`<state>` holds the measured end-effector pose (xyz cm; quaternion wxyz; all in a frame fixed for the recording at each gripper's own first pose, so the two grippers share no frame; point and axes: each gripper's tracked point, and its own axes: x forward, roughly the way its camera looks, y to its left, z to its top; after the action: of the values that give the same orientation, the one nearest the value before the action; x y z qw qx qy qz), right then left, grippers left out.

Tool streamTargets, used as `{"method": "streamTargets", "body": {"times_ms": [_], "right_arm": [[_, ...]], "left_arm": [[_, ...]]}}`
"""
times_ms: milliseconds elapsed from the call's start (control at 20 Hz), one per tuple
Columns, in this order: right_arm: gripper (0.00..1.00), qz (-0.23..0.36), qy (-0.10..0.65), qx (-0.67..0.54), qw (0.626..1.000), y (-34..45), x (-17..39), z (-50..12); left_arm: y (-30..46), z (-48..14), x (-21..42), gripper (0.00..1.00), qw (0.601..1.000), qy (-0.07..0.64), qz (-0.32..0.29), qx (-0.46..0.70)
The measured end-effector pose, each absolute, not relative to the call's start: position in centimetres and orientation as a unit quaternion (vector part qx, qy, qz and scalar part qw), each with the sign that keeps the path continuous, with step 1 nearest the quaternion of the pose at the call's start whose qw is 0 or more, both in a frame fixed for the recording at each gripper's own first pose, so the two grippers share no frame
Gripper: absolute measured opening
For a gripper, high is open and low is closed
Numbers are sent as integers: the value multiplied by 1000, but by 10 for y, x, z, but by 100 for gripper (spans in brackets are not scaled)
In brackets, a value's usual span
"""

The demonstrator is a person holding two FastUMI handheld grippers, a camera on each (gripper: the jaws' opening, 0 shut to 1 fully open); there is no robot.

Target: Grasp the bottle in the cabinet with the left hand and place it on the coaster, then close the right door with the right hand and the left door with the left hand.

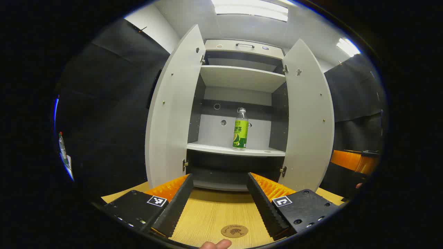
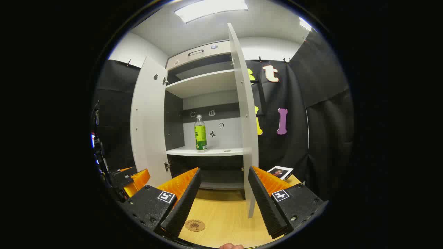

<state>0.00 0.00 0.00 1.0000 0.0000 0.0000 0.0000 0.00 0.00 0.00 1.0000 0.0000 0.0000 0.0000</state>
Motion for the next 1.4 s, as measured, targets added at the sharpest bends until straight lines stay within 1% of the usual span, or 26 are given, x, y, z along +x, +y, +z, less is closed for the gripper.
{"method": "streamTargets", "body": {"times_ms": [200,950,1150,1300,1400], "right_arm": [[84,-7,4,-1,1000,2,2,-7],[84,10,14,3,1000,20,7,-12],[84,4,25,7,1000,16,5,-17],[84,1,28,3,1000,15,0,-17],[84,-2,27,0,1000,14,-5,-15]], "left_arm": [[4,-1,7,95,1000,3,2,9],[3,5,19,95,1000,2,-15,14],[-9,4,36,95,998,15,-54,15],[-20,16,64,95,997,5,-79,17],[-41,20,89,94,993,16,-120,1]]}}
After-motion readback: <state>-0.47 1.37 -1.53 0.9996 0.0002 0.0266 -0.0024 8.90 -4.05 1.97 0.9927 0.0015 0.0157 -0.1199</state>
